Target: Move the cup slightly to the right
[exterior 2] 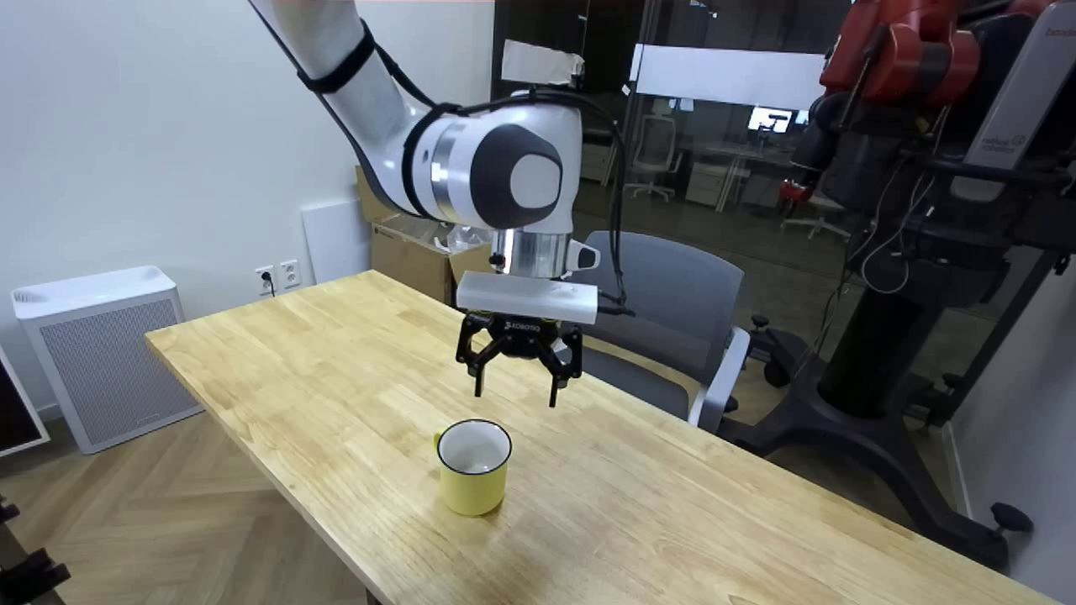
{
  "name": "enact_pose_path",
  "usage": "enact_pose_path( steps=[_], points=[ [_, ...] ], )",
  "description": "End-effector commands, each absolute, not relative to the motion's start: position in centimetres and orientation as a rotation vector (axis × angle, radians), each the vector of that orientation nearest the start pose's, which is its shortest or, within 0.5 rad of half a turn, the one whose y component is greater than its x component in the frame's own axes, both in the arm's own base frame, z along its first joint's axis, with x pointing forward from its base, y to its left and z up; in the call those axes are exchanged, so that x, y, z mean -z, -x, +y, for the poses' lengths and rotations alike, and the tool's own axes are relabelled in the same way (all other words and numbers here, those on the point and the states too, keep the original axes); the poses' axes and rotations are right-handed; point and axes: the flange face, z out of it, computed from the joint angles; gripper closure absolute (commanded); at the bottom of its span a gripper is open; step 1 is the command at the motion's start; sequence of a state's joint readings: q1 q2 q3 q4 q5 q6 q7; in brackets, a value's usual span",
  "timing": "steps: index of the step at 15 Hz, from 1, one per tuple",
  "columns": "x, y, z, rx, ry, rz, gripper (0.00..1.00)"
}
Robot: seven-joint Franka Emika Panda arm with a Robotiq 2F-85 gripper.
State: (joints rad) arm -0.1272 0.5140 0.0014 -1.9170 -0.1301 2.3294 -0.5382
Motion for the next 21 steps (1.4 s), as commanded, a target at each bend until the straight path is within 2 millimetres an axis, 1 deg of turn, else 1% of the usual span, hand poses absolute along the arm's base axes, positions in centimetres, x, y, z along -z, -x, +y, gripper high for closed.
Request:
enact_pose_path(
  steps=[1,8,13,14,15,16,19,21],
  points=[
    [-19.7,-61.0,-7.5,-0.189,3.085,-0.839,0.00],
    [-15.6,-60.6,-7.8,-0.270,3.068,-0.897,0.00],
    [-13.7,-60.7,-8.1,-0.317,3.050,-0.904,0.00],
    [-13.5,-60.7,-8.2,-0.319,3.048,-0.904,0.05],
    [-13.3,-60.8,-8.2,-0.318,3.045,-0.907,0.25],
    [-13.2,-60.8,-8.3,-0.318,3.044,-0.908,0.31],
    [-13.0,-60.9,-8.3,-0.317,3.045,-0.914,0.55],
    [-13.0,-60.9,-8.2,-0.317,3.048,-0.918,0.67]
  ],
)
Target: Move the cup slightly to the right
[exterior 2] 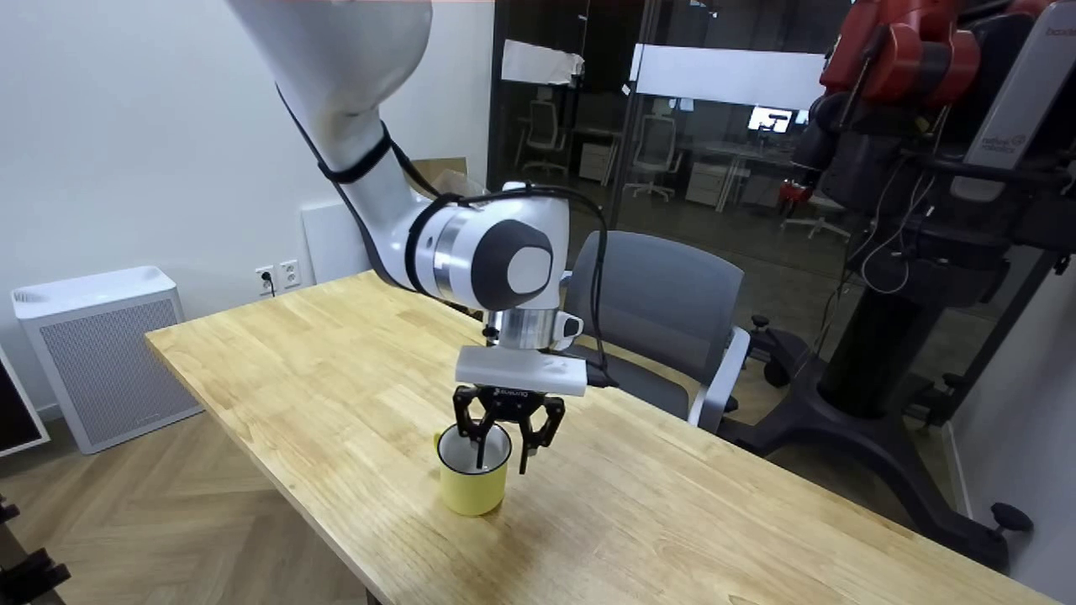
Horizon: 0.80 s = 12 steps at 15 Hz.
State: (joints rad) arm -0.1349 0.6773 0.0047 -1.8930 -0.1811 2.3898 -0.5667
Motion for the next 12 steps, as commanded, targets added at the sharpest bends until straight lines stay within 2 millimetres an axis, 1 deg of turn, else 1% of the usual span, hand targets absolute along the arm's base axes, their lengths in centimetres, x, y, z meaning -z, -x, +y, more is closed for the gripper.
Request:
enact_pose_path(
  steps=[1,3,4,5,7,8,12],
  points=[
    [-13.07,-60.98,-8.12,-0.317,3.052,-0.922,0.75],
    [-13.24,-61.08,-7.98,-0.320,3.056,-0.939,0.87],
    [-13.29,-61.12,-7.86,-0.327,3.059,-0.951,0.95],
    [-13.31,-61.16,-7.75,-0.332,3.062,-0.960,0.99],
    [-13.40,-61.26,-7.55,-0.339,3.062,-0.979,1.00],
    [-13.42,-61.28,-7.43,-0.347,3.061,-0.989,0.97],
    [-13.62,-61.45,-7.27,-0.356,3.061,-0.996,0.97]
  ],
)
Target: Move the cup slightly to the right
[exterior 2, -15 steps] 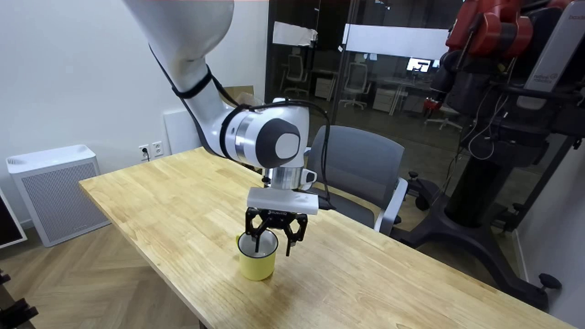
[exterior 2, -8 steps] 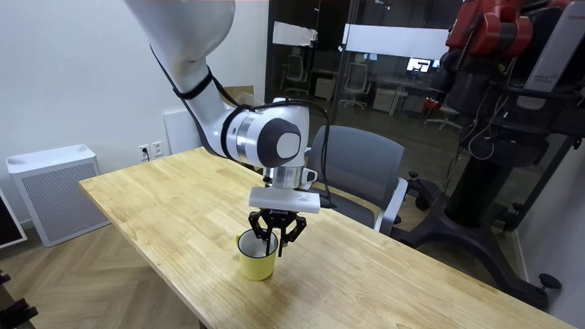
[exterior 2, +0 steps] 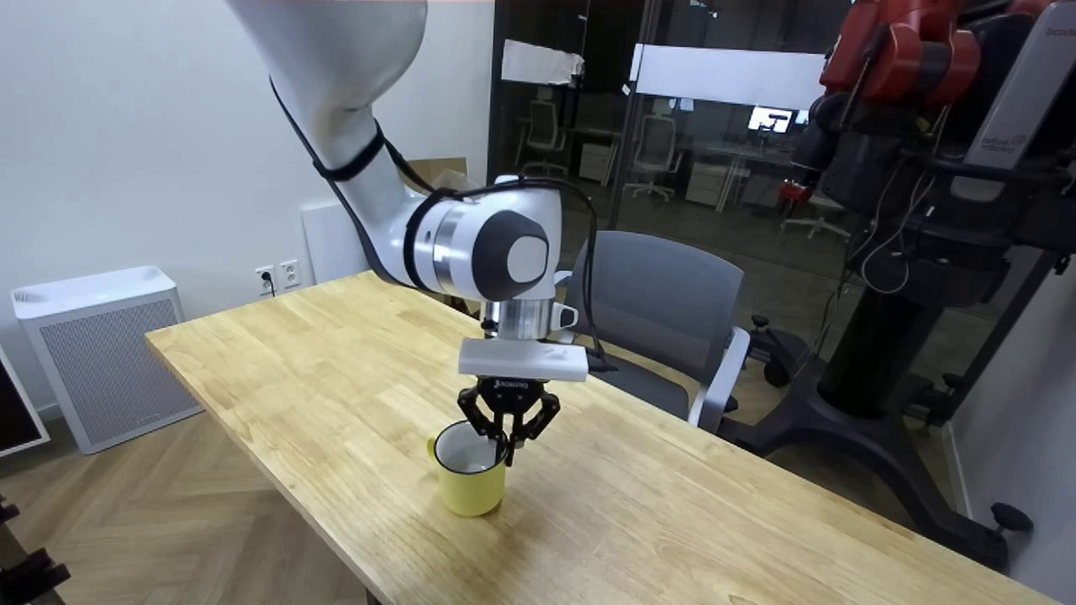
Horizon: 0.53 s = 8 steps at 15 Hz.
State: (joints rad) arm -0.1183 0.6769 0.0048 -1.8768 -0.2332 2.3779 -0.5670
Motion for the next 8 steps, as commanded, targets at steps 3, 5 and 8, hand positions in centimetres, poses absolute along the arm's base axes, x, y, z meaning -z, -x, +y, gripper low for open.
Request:
enact_pose_path(
  steps=[3,5,8],
  points=[
    [-14.4,-61.8,-8.3,-0.323,3.054,-0.899,0.97],
    [-15.1,-62.0,-9.8,-0.295,3.051,-0.807,0.97],
    [-16.0,-62.2,-12.8,-0.247,3.031,-0.639,0.97]
  ],
)
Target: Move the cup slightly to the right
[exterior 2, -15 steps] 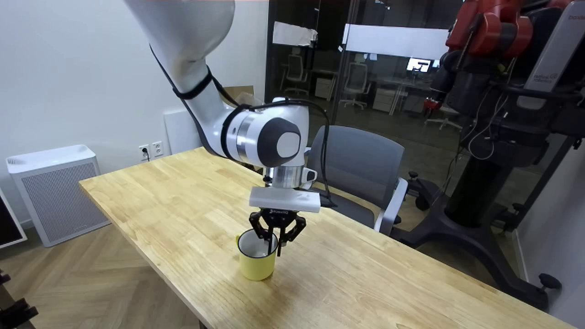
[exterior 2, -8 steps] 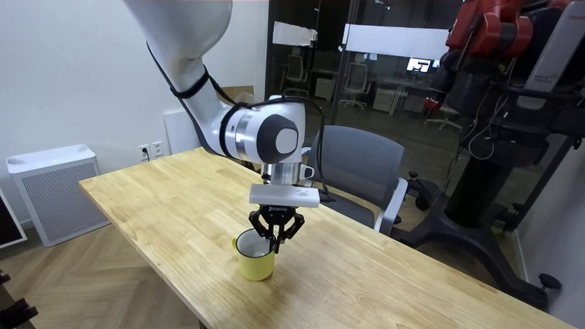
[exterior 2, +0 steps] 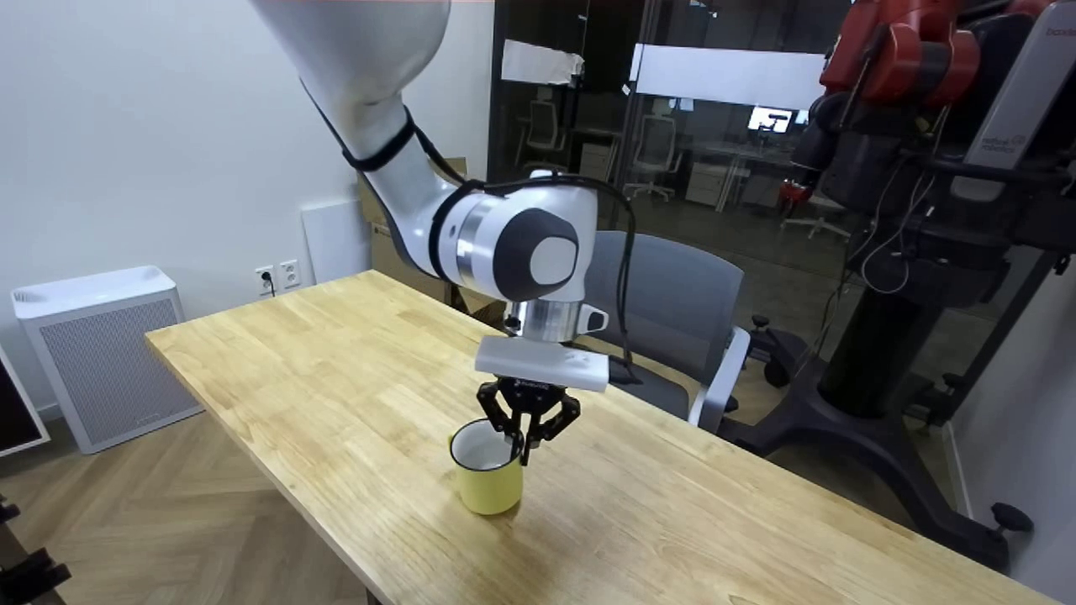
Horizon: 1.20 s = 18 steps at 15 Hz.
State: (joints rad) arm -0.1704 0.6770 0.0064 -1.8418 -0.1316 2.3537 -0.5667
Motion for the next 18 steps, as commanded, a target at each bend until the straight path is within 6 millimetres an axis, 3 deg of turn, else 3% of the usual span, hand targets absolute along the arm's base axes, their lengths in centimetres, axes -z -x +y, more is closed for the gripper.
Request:
enact_pose_path(
  steps=[1,10,18],
  points=[
    [-16.2,-62.2,-13.8,-0.234,3.021,-0.582,0.97],
    [-15.7,-60.9,-22.1,-0.114,2.891,-0.101,0.97],
    [-13.7,-60.0,-24.5,-0.118,2.832,0.105,0.97]
  ],
)
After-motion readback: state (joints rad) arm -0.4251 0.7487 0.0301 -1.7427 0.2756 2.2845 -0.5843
